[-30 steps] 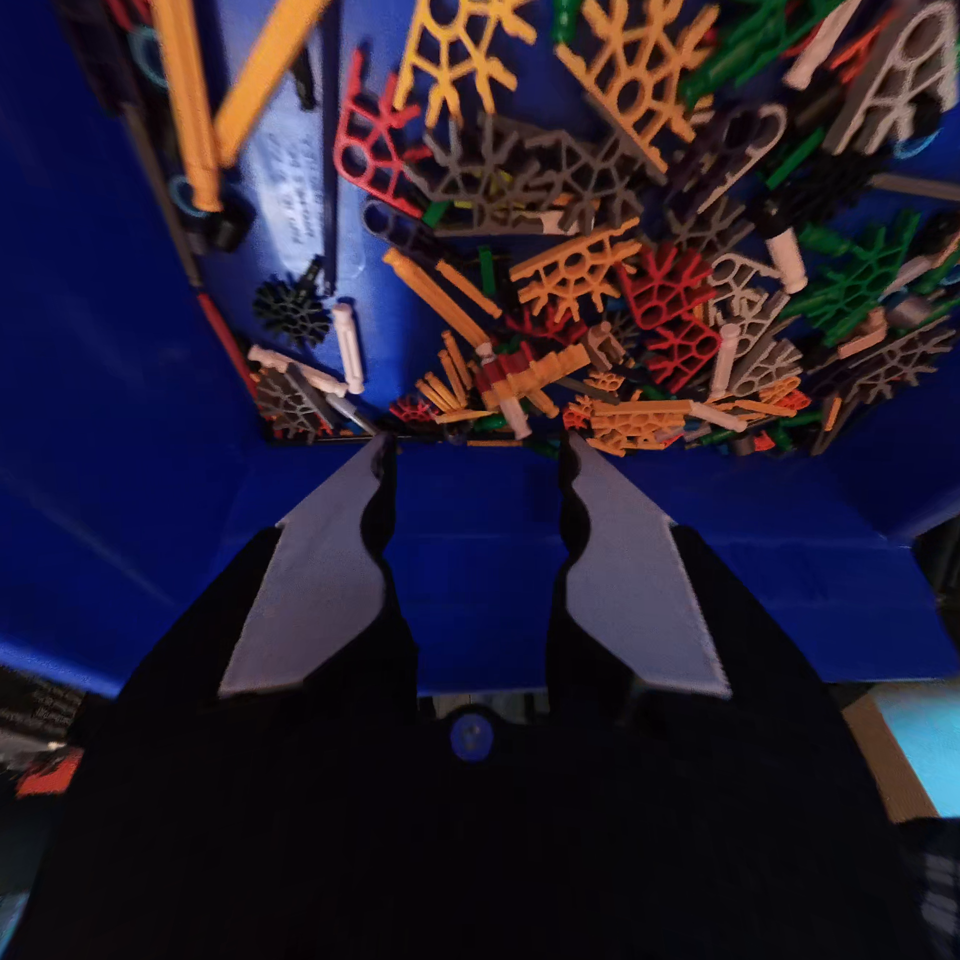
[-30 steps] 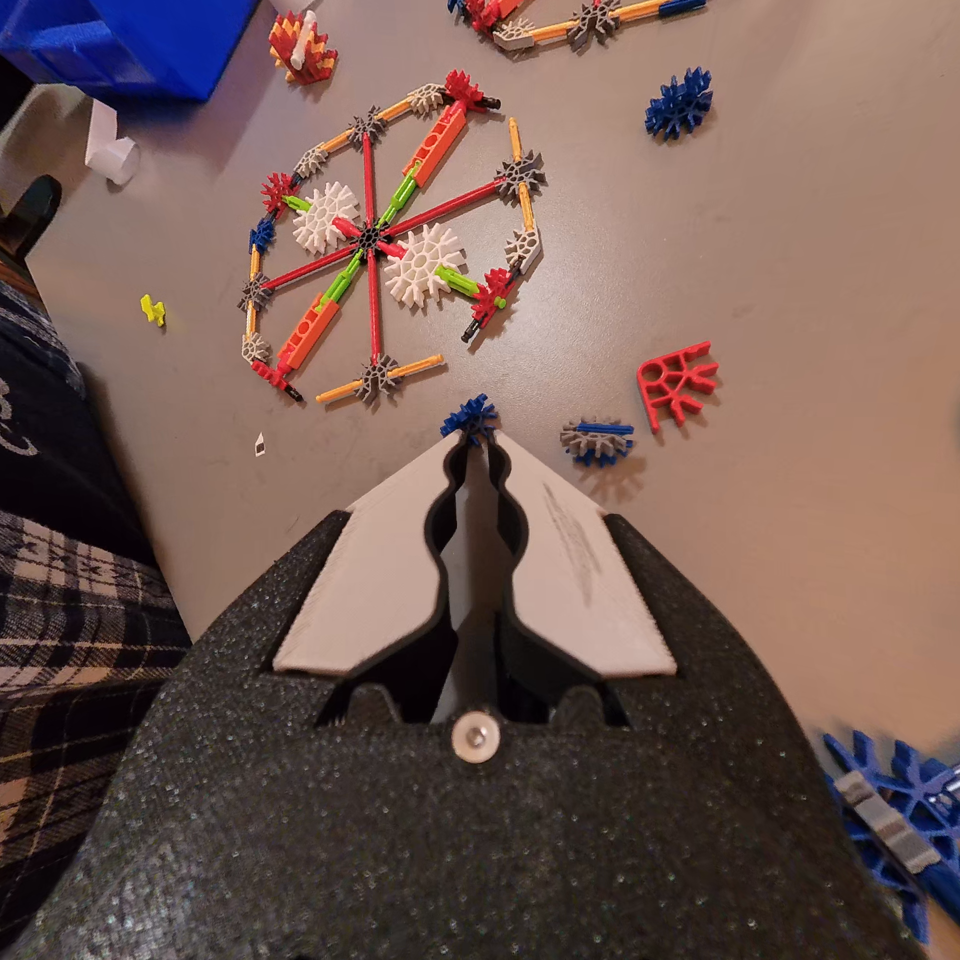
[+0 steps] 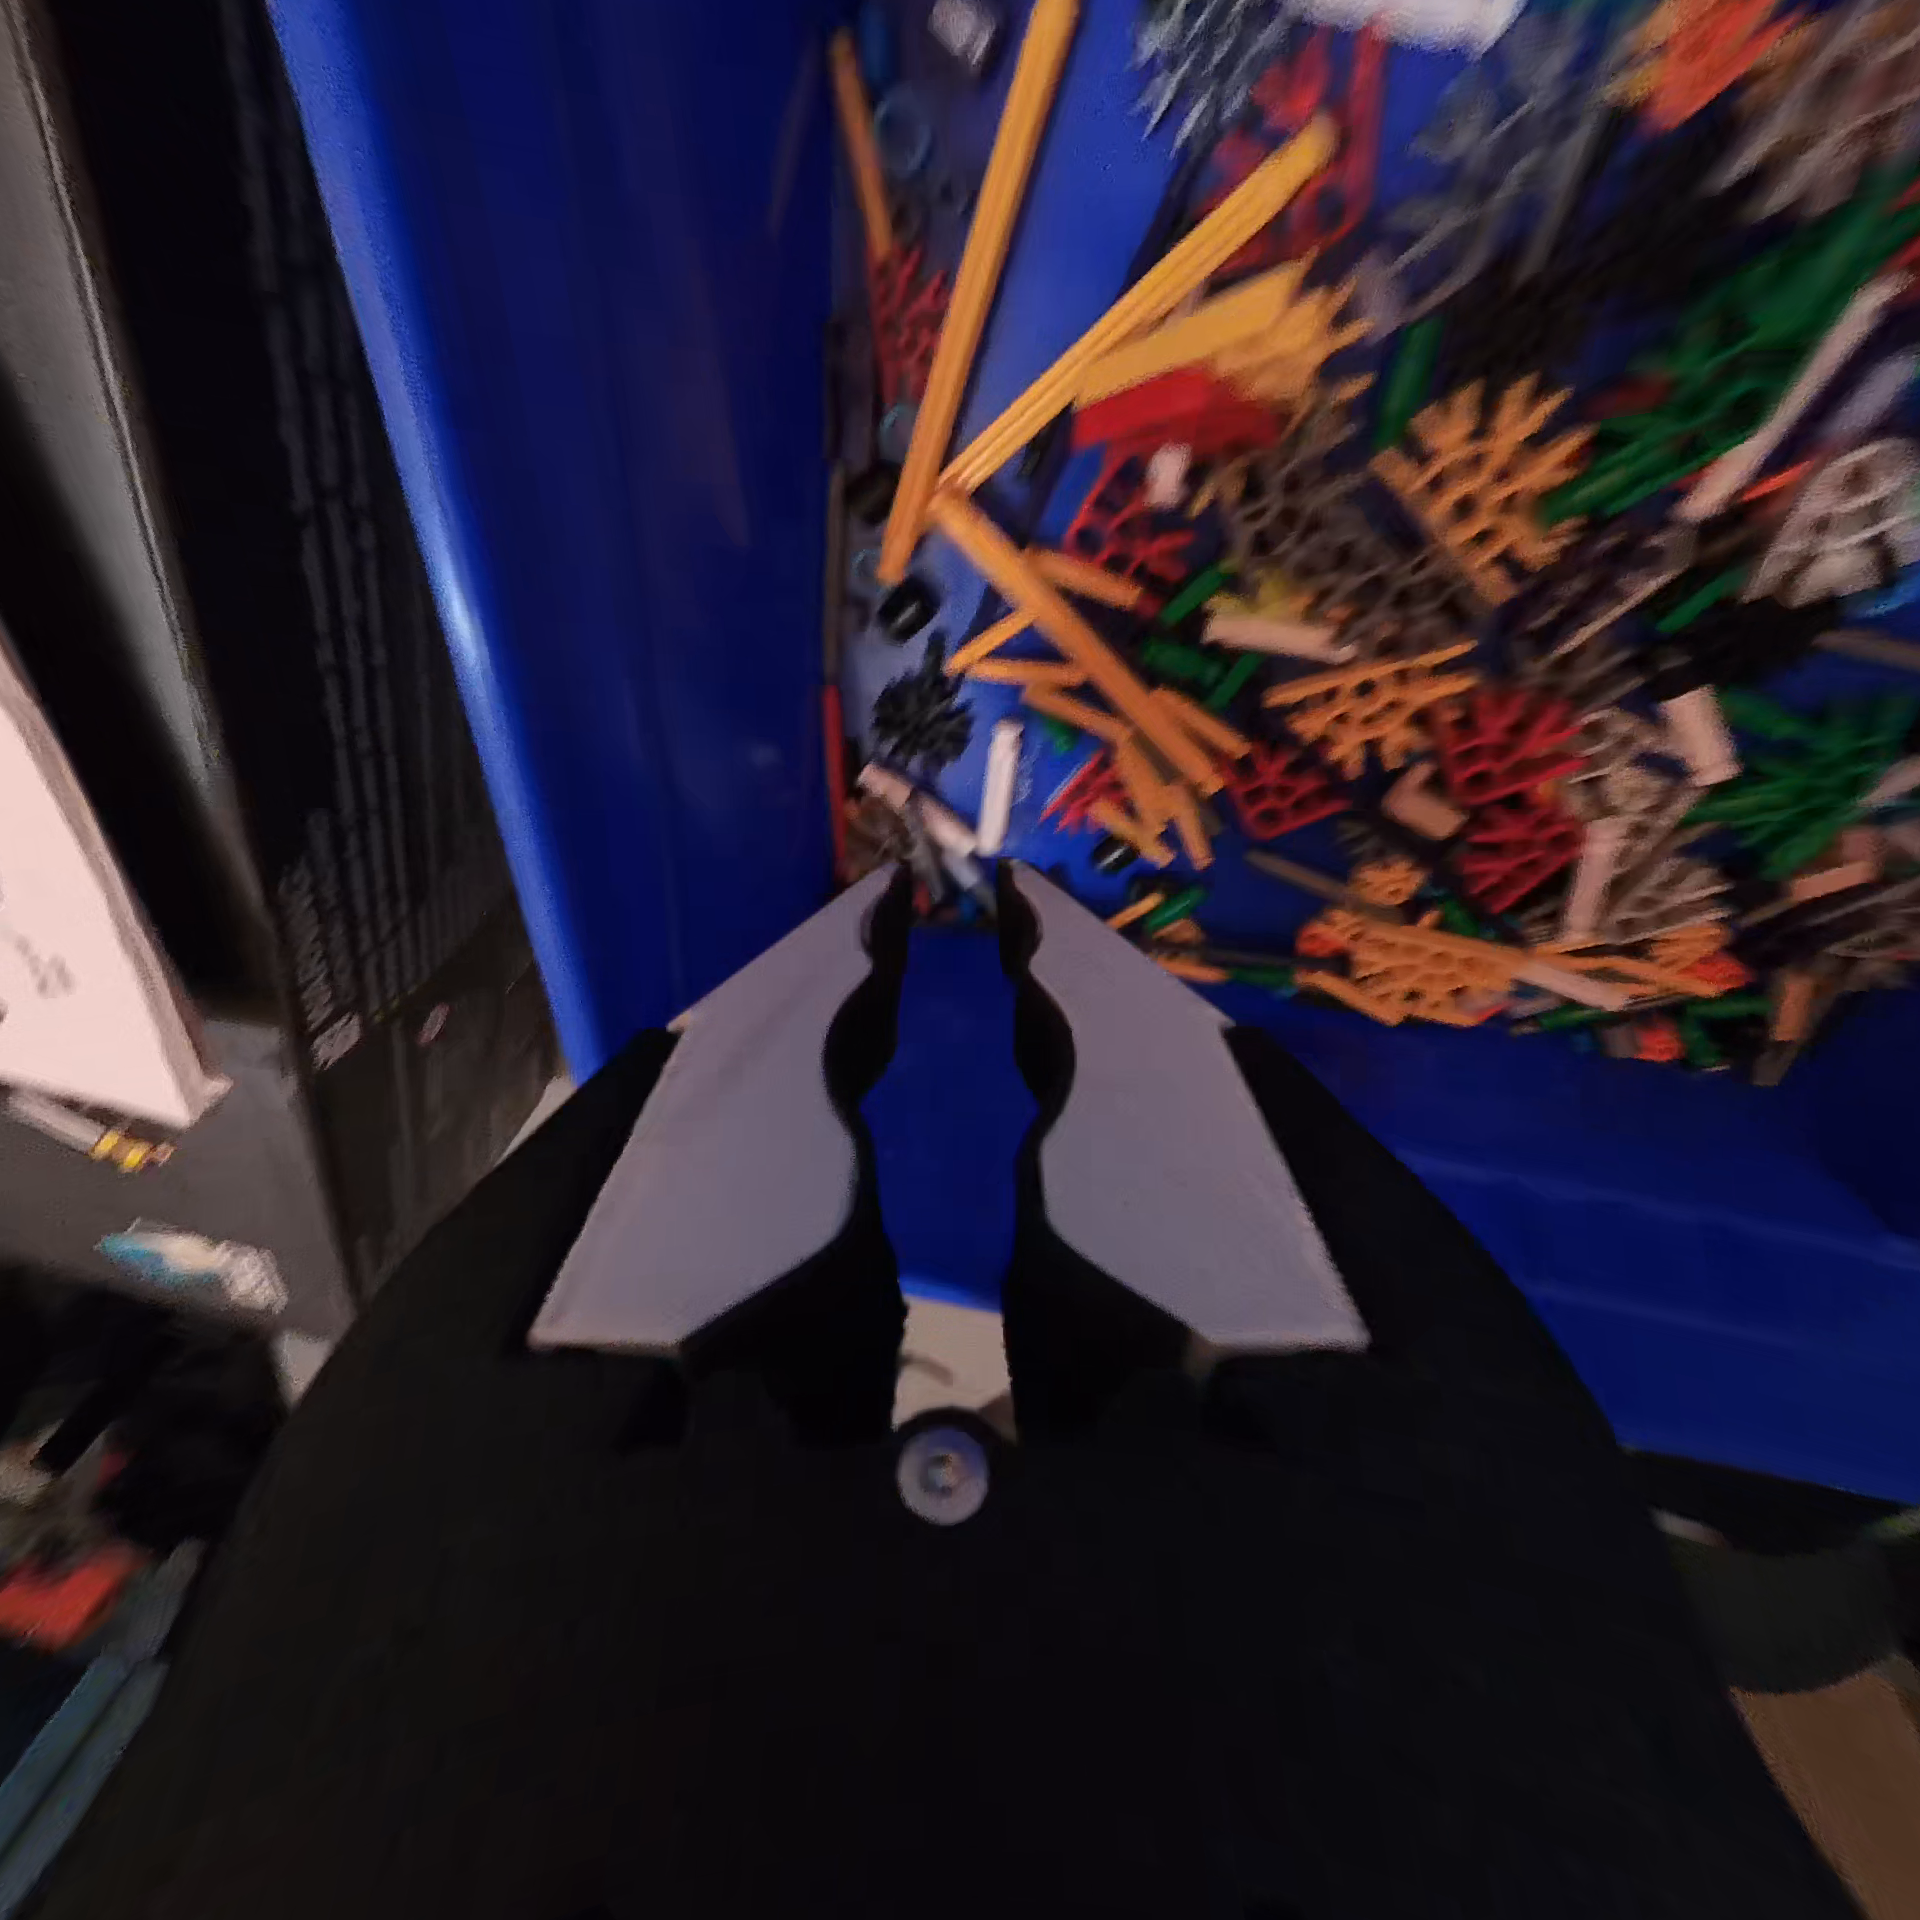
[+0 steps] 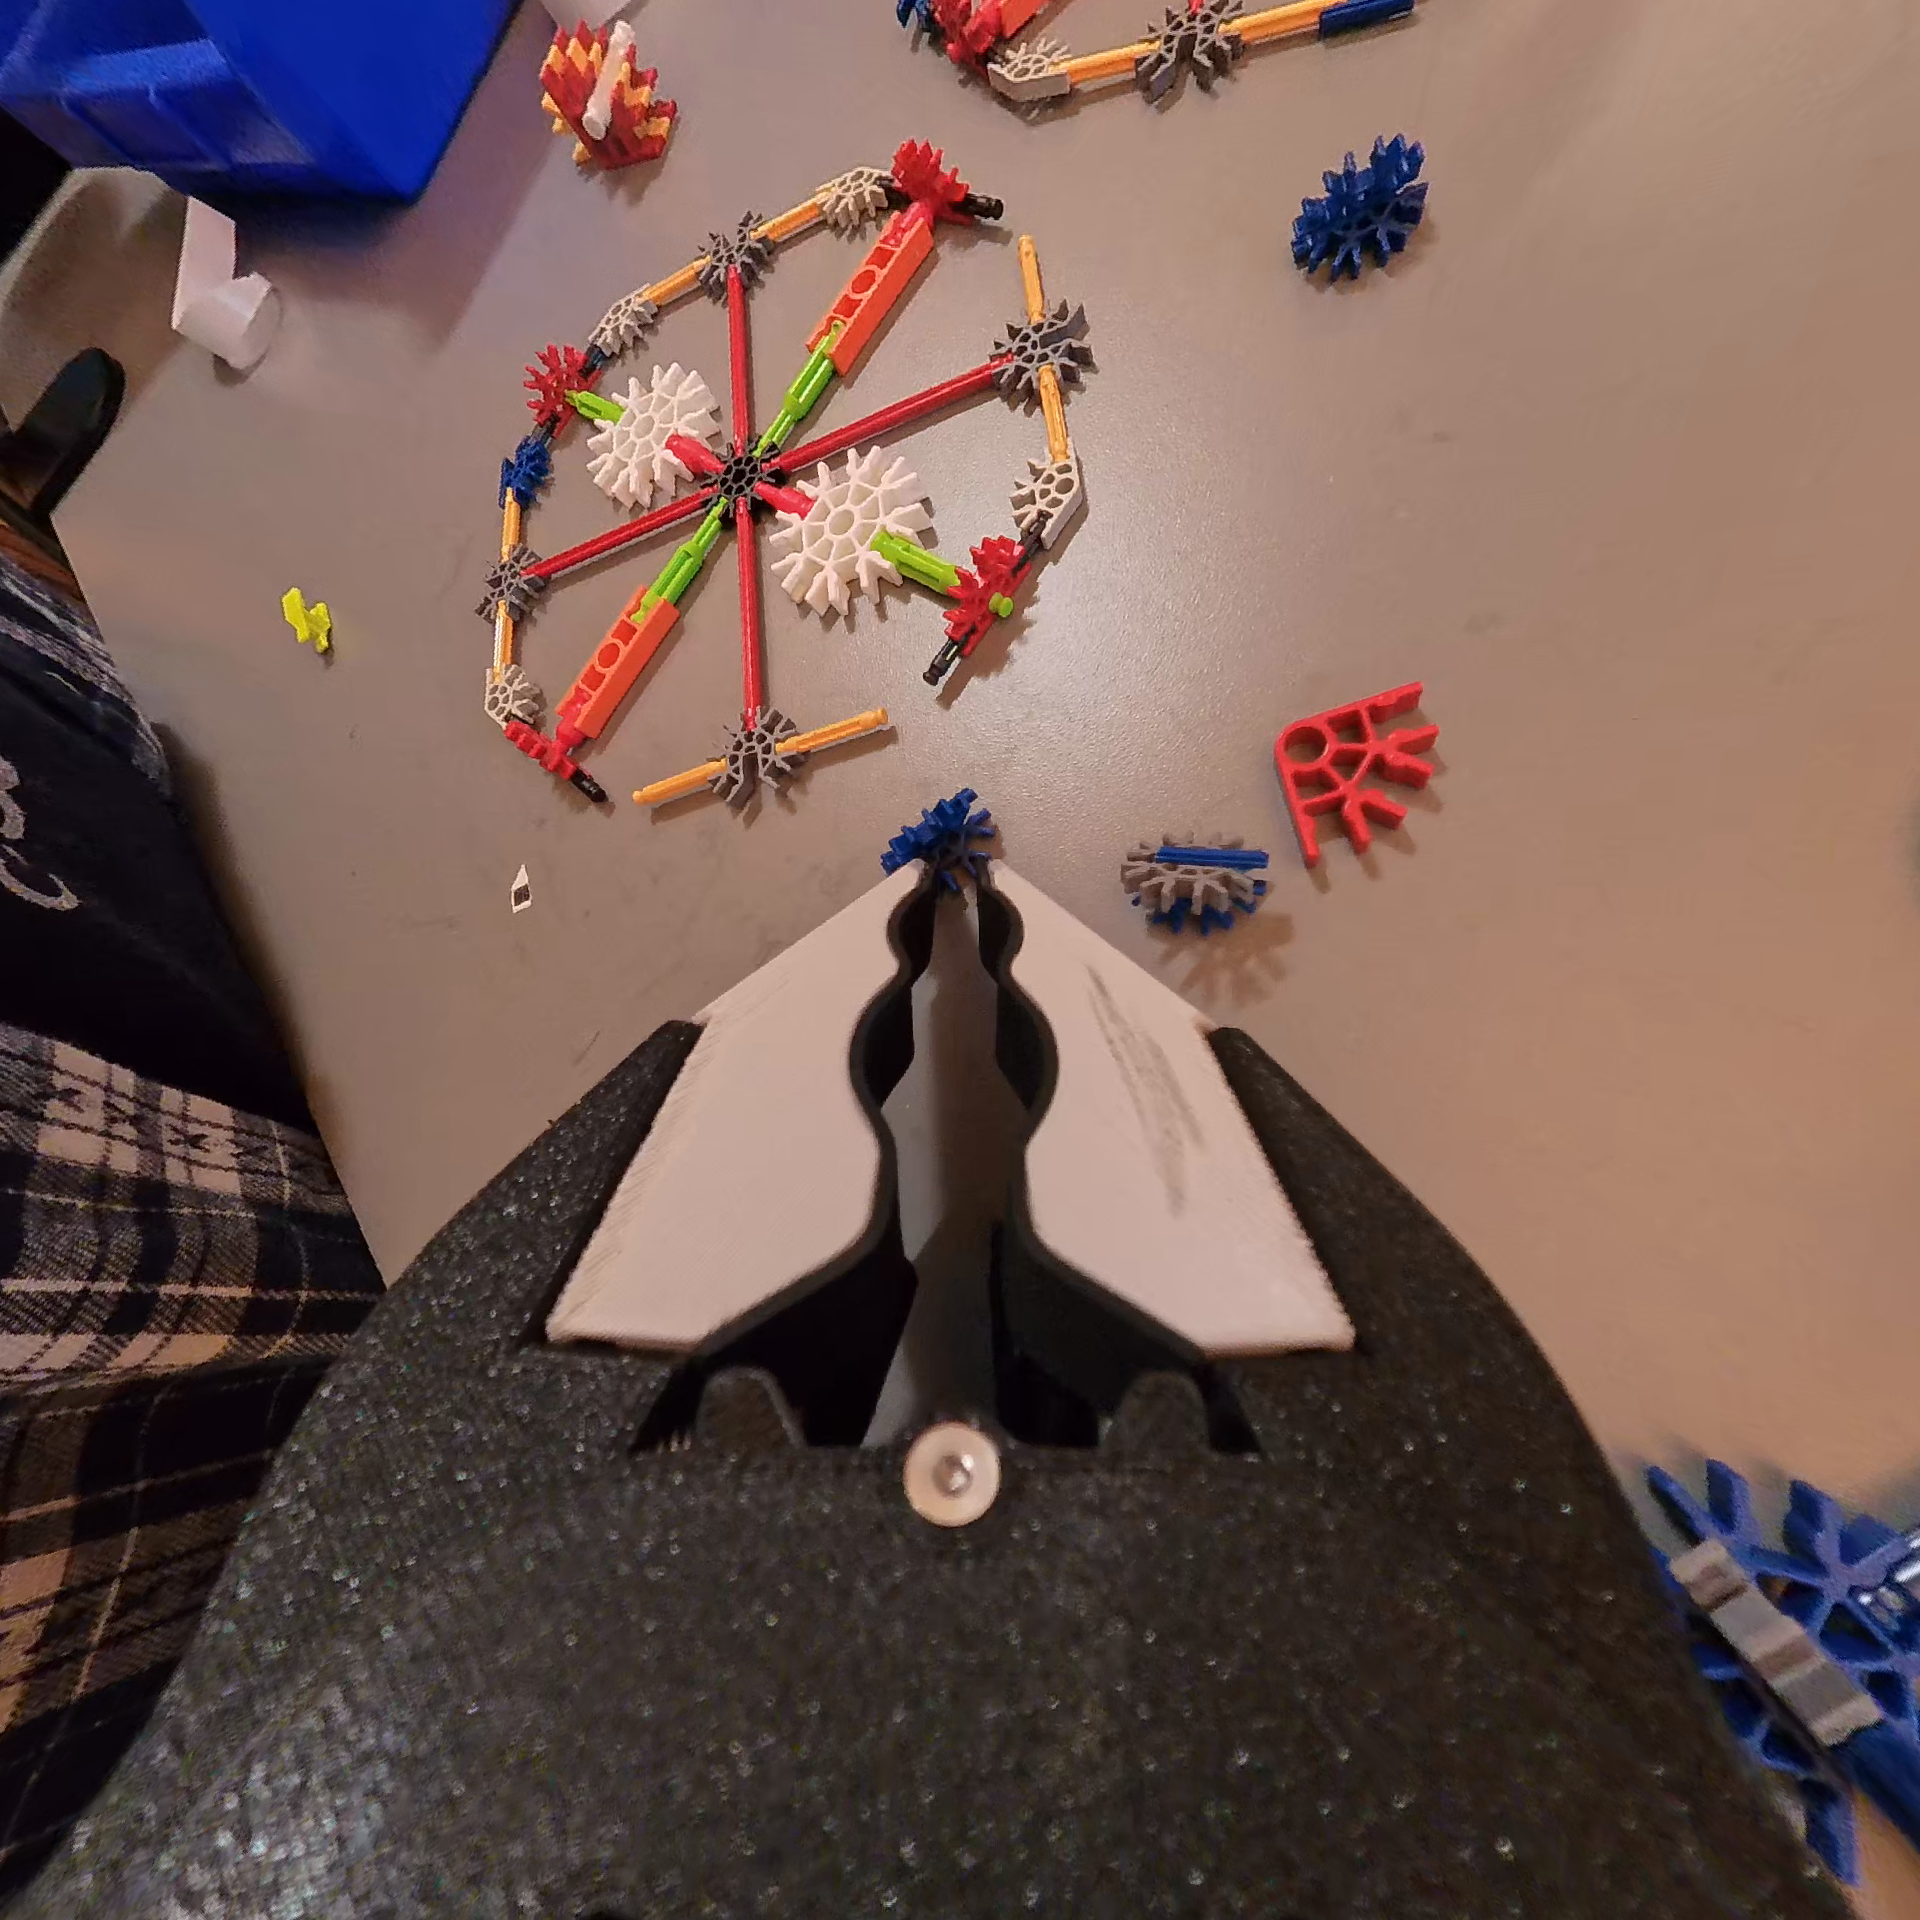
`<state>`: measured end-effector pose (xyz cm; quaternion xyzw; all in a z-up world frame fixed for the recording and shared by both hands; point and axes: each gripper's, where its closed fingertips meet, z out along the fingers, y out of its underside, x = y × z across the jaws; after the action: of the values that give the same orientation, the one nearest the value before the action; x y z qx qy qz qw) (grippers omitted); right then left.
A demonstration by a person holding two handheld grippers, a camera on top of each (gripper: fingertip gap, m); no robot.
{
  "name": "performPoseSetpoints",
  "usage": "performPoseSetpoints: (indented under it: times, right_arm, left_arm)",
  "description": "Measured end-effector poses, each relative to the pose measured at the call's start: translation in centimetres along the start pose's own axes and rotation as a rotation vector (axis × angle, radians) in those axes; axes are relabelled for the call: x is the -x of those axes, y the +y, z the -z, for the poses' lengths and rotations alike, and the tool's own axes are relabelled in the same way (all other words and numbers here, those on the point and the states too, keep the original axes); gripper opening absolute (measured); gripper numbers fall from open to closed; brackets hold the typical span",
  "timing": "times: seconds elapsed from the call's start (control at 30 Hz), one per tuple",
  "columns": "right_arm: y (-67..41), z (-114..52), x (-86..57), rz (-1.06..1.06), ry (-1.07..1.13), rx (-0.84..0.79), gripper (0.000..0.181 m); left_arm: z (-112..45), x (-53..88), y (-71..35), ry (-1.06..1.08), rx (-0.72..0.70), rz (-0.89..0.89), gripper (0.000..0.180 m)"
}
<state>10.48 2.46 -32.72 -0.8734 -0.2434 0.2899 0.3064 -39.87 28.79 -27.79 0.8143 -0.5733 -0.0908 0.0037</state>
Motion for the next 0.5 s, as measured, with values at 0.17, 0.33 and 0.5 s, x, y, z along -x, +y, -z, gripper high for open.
performPoseSetpoints:
  times: [0.17, 0.33, 0.5]
  right_arm:
    - [0.0, 0.0, 0.0, -0.002, -0.002, 0.000, 0.006]
    - [0.0, 0.0, 0.0, 0.000, 0.001, 0.000, 0.006]
    - [0.0, 0.0, 0.0, 0.002, 0.003, 0.000, 0.006]
  left_arm:
    - [-0.8, 0.7, 1.4, -0.038, 0.106, -0.004, 0.020]
    - [-2.5, -0.7, 1.7, 0.047, 0.161, -0.014, 0.033]
    - [-4.0, -0.7, 1.7, 0.049, 0.205, -0.029, 0.030]
